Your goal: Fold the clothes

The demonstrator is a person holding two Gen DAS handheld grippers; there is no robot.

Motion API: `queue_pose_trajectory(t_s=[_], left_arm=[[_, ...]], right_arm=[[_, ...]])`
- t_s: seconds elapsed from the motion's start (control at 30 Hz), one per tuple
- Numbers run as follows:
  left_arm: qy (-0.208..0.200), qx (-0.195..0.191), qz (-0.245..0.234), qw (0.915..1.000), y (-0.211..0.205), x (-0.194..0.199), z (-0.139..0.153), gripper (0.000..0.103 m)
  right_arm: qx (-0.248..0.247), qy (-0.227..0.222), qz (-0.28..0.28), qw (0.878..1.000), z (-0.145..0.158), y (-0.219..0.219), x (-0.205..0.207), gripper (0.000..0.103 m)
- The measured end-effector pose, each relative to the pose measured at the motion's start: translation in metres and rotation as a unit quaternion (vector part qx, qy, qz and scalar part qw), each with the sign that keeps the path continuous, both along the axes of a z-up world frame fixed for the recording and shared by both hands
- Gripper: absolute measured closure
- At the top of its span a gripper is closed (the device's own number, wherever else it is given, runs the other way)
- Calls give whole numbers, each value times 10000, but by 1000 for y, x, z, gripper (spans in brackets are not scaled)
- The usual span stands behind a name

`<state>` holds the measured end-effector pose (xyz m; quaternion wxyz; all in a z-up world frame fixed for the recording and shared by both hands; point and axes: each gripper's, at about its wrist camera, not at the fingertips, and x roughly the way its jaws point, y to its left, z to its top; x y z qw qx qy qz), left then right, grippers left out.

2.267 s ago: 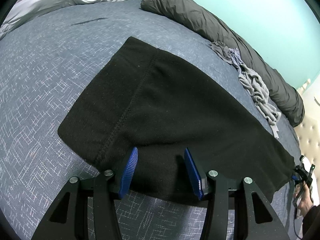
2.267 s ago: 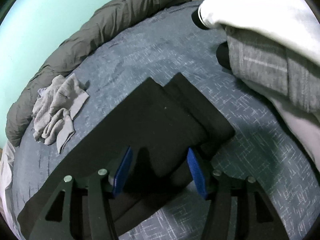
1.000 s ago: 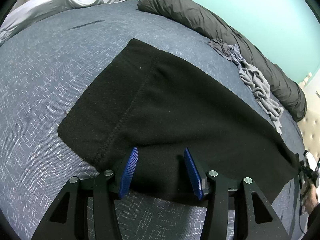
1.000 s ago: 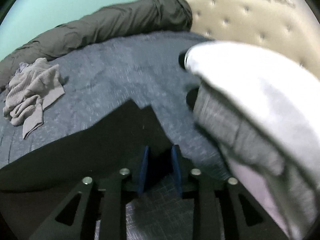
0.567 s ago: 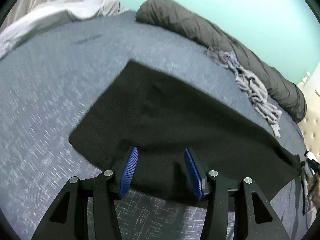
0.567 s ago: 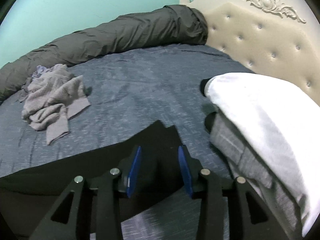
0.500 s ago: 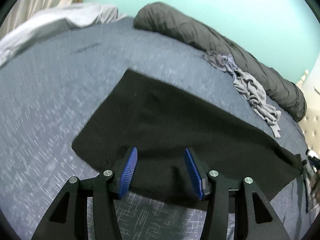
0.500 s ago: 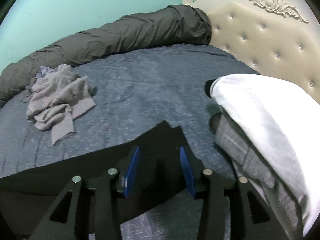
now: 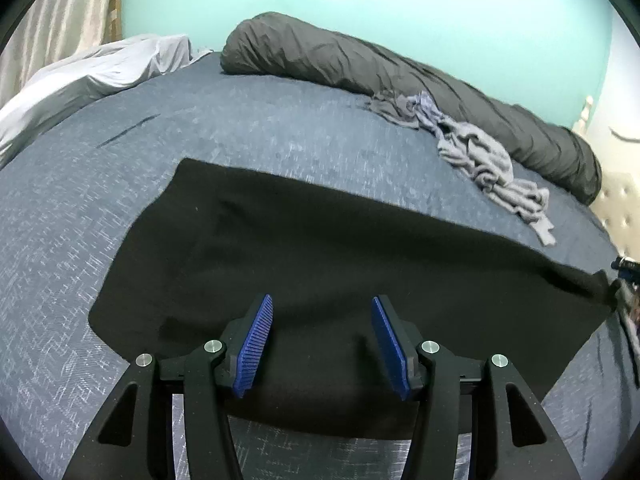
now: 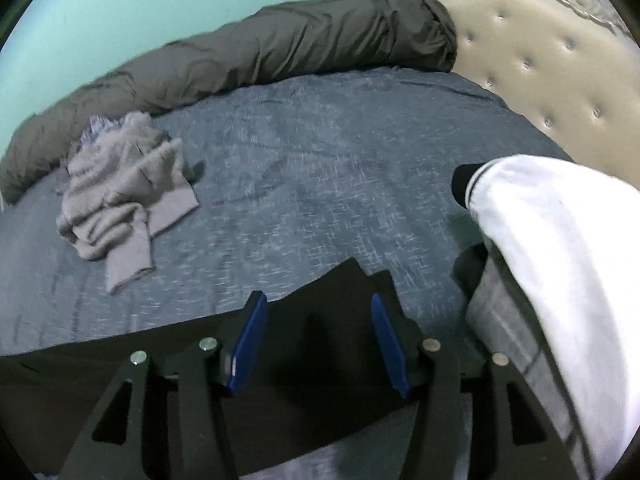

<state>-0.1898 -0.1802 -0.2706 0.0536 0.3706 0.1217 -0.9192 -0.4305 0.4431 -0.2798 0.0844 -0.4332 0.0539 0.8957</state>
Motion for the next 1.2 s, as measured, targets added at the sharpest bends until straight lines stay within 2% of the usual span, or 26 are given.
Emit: queue_pose_trajectory(t_s=[0.17, 0.47, 0.5, 0.57, 0.63, 0.67, 0.83, 0.93, 1.03, 1.2], left_arm=[[16, -35, -11, 10000, 3, 0, -1, 47], [-77, -146, -98, 9998, 12, -5, -10, 47], [-76, -146, -98, 9998, 12, -5, -10, 47], [-78, -147, -95, 9998, 12, -5, -10, 47], [-83, -154, -87, 9998, 12, -5, -10, 47], [-85, -157, -83, 9998, 12, -5, -10, 47], [-98, -174, -63, 9998, 11, -5, -11, 47], [-97, -172, -62, 9998, 10, -5, -11, 47], [-101, -183, -62, 9998, 10, -4, -11, 47], [-100, -173, -33, 9998, 7, -5, -11, 47]], right_arm=[[49, -296, 41, 9995, -21, 14, -19, 48], [322, -557, 170, 9978, -50, 20, -33, 48], [362, -551, 171, 9977, -50, 20, -32, 51], [442, -538, 173, 9974, -52, 20, -30, 75], [519, -522, 173, 9971, -53, 21, -28, 91], [516, -464, 149, 9975, -52, 22, -25, 94], [864, -117, 60, 9962, -35, 22, -16, 99], [1008, 182, -294, 9943, -19, 31, -13, 100], [1282, 109, -410, 9908, -17, 34, -19, 100], [1610, -402, -422, 9852, -43, 32, -32, 100]])
